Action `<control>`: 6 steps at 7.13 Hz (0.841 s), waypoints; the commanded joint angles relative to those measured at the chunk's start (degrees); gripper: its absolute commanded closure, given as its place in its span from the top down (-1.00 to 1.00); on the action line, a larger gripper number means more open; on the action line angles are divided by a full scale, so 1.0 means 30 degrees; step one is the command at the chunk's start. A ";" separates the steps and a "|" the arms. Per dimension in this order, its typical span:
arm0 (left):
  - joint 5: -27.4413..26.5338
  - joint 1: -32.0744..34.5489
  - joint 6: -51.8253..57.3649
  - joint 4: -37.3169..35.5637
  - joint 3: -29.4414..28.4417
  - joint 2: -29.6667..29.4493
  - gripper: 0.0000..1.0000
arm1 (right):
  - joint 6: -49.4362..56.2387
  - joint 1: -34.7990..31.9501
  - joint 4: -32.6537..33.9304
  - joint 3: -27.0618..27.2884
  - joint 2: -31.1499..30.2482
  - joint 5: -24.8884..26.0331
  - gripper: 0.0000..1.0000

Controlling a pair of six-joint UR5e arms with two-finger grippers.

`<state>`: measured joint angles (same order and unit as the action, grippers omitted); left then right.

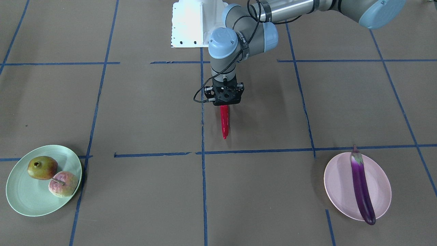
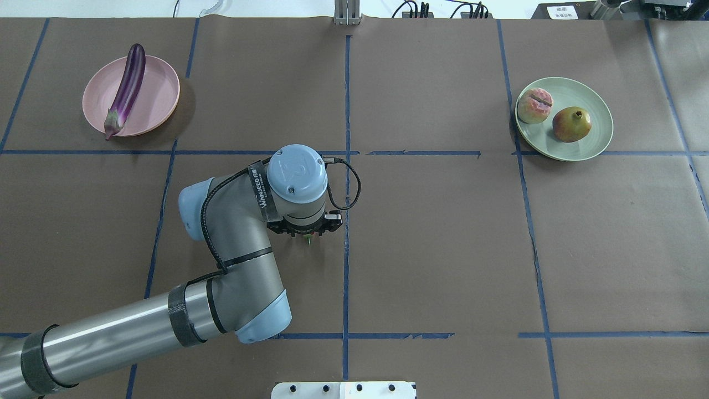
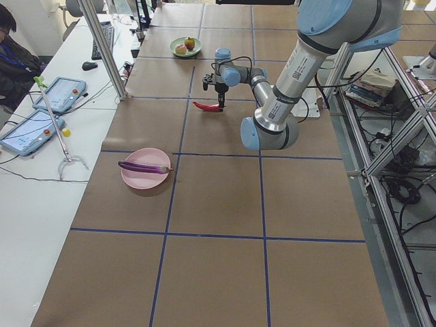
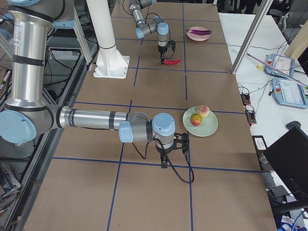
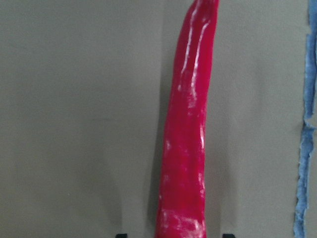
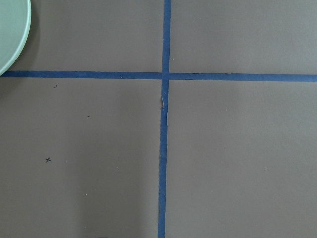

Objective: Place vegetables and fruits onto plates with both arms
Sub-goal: 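Carry the chili pepper to the pink plate and release it beside the eggplant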

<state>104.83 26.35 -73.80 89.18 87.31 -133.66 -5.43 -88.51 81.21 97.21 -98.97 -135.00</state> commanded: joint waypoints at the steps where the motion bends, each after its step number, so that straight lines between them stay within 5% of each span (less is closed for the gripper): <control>1: -0.0022 0.0616 0.0047 0.0155 0.0077 -0.0007 -0.85 | 0.0022 0.0000 0.0000 0.0028 0.0000 0.0000 1.00; 4: 0.0240 0.2778 0.0659 0.0127 0.0485 0.0748 -1.00 | 0.0051 0.0000 -0.0029 0.0029 0.0000 0.0000 1.00; 6: 0.0358 0.5847 0.4967 0.0127 0.0459 0.2883 -1.00 | 0.0080 0.0000 -0.0029 -0.0001 0.0000 0.0000 1.00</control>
<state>105.61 38.27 -67.30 89.61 88.72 -128.59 -5.26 -88.51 81.12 97.25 -98.96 -135.00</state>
